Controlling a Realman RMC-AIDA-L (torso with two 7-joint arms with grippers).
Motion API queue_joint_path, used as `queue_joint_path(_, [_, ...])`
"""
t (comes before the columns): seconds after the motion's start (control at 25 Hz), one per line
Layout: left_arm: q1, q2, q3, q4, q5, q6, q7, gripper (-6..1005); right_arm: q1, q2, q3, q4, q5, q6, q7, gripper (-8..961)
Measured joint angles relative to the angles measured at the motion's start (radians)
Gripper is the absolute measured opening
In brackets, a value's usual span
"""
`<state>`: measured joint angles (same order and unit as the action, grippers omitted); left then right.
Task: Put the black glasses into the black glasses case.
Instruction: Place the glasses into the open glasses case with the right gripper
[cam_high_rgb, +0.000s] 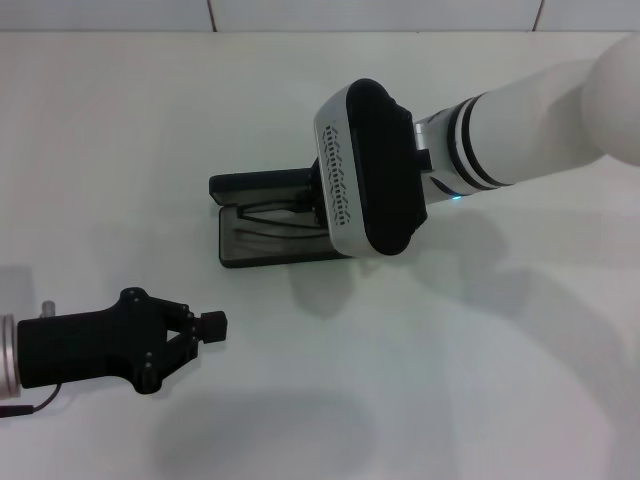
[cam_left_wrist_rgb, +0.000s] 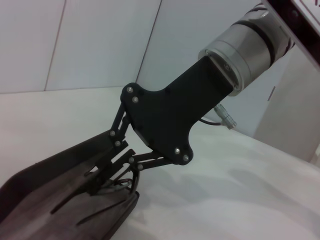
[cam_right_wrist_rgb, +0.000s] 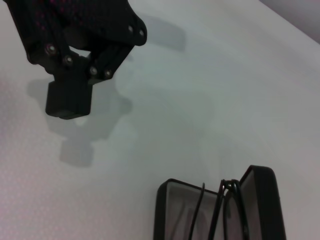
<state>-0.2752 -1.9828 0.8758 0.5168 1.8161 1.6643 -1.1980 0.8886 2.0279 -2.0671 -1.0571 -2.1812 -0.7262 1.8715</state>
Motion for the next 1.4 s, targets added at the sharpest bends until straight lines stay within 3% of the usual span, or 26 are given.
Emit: queue_joint_path(1.4, [-0.009,-0.004,0.000,-0.003,0.008,0.000,0.002,0,0.007,0.000,-0.075,0.038,0.001,0.094,-0.001,94])
